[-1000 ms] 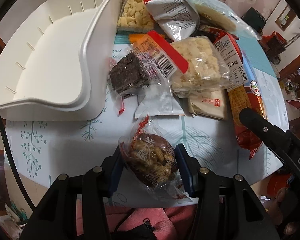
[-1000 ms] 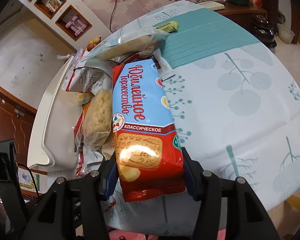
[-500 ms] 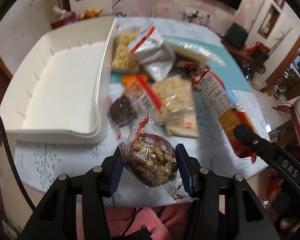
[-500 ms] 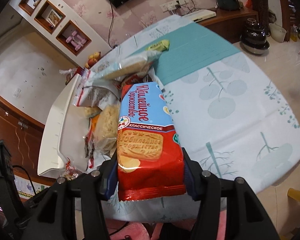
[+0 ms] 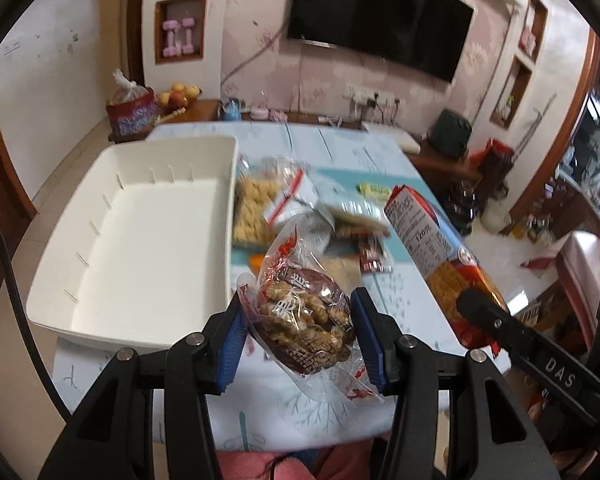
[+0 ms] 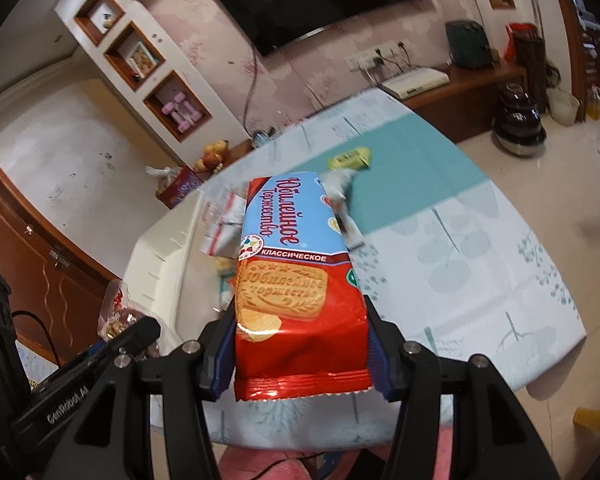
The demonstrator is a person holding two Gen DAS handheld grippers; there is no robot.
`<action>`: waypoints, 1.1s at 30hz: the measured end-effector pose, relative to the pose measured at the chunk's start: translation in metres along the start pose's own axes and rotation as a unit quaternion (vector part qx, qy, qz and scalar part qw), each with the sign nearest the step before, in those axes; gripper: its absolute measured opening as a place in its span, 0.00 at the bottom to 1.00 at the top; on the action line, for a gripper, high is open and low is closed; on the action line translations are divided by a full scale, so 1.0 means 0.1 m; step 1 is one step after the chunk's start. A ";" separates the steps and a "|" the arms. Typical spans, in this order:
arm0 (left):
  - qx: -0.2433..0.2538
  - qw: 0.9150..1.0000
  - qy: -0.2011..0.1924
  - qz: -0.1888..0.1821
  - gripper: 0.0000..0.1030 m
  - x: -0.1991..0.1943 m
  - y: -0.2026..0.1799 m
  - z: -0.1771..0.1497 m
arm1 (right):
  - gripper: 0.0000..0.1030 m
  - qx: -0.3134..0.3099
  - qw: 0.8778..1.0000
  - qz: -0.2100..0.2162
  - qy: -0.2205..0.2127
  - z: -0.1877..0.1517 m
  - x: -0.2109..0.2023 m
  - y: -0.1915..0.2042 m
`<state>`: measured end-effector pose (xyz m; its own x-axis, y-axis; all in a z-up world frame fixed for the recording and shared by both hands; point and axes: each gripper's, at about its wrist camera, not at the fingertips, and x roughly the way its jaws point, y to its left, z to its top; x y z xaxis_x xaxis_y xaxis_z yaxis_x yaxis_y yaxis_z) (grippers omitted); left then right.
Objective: Organize snacks
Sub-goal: 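Carry the peanut bag and red biscuit pack into the white bin with both tools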
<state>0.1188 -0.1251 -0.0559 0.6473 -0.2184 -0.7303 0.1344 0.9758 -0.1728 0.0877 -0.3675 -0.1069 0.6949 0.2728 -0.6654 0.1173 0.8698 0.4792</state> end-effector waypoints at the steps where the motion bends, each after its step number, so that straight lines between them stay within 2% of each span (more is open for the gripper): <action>1: -0.007 1.000 -0.009 0.000 0.48 -0.03 0.05 0.03 | 0.53 -0.005 1.000 0.003 -0.004 0.02 -0.01 0.05; 9: -0.040 0.995 -0.093 0.019 0.48 -0.26 0.42 0.08 | 0.53 -0.037 0.999 0.019 -0.023 0.11 -0.02 0.40; 14: -0.063 0.990 -0.119 0.036 0.48 -0.30 0.72 0.08 | 0.53 -0.067 0.997 0.024 -0.024 0.12 0.05 0.69; 21: -0.106 0.985 -0.126 0.052 0.48 -0.26 1.21 0.07 | 0.53 -0.105 0.994 0.037 -0.006 0.13 0.29 1.12; 26: -0.139 0.983 -0.104 0.057 0.48 -0.13 1.55 0.06 | 0.53 -0.138 0.989 0.041 0.019 0.05 0.55 1.45; 33: -0.155 0.982 -0.084 0.068 0.48 0.03 1.82 0.06 | 0.53 -0.167 0.983 0.044 0.062 -0.07 0.94 1.78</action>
<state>0.1501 0.0524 -0.0853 0.7618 -0.0550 -0.6455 -0.1799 0.9392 -0.2924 0.1685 -0.1838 -0.0877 0.5972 0.3830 -0.7047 -0.1931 0.9215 0.3371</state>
